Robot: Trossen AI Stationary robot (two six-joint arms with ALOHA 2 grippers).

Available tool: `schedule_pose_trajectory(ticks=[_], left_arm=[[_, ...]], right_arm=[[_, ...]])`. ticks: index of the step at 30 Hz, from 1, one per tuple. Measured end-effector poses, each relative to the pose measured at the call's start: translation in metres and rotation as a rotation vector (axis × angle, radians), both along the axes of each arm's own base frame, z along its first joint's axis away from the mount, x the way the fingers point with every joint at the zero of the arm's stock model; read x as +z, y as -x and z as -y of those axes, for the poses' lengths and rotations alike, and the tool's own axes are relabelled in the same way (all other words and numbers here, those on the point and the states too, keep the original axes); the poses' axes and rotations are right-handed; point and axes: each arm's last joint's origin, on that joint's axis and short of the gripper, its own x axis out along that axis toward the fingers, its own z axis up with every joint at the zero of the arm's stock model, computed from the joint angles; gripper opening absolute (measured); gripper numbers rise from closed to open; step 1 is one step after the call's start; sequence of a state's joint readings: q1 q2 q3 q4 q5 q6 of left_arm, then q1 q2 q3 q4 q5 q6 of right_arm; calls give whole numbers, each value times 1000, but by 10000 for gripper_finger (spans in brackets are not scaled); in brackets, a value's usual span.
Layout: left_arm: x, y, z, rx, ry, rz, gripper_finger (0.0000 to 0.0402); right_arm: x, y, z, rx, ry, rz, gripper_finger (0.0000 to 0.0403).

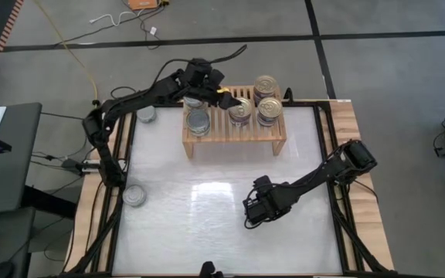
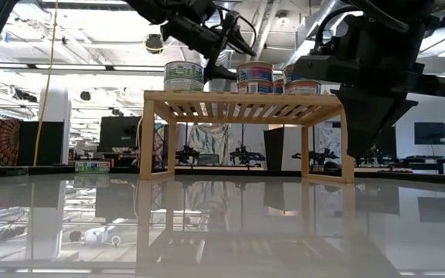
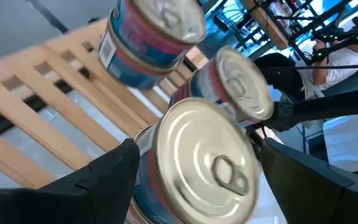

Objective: Stack canned seafood by type on shelf
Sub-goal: Stack the blue-pink tuna can on top of the other blue-pink tuna can on the shelf

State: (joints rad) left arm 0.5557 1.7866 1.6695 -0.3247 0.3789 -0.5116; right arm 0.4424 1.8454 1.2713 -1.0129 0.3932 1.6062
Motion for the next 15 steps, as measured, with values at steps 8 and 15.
schedule_pose_trajectory(ticks=[8, 15], left_arm=[[44, 27, 18, 37, -163, 61, 321], [77, 59, 74, 48, -321, -17, 321]], right_arm=[[0, 2, -3, 11, -2, -2, 28], [0, 4, -11, 14, -16, 12, 28]])
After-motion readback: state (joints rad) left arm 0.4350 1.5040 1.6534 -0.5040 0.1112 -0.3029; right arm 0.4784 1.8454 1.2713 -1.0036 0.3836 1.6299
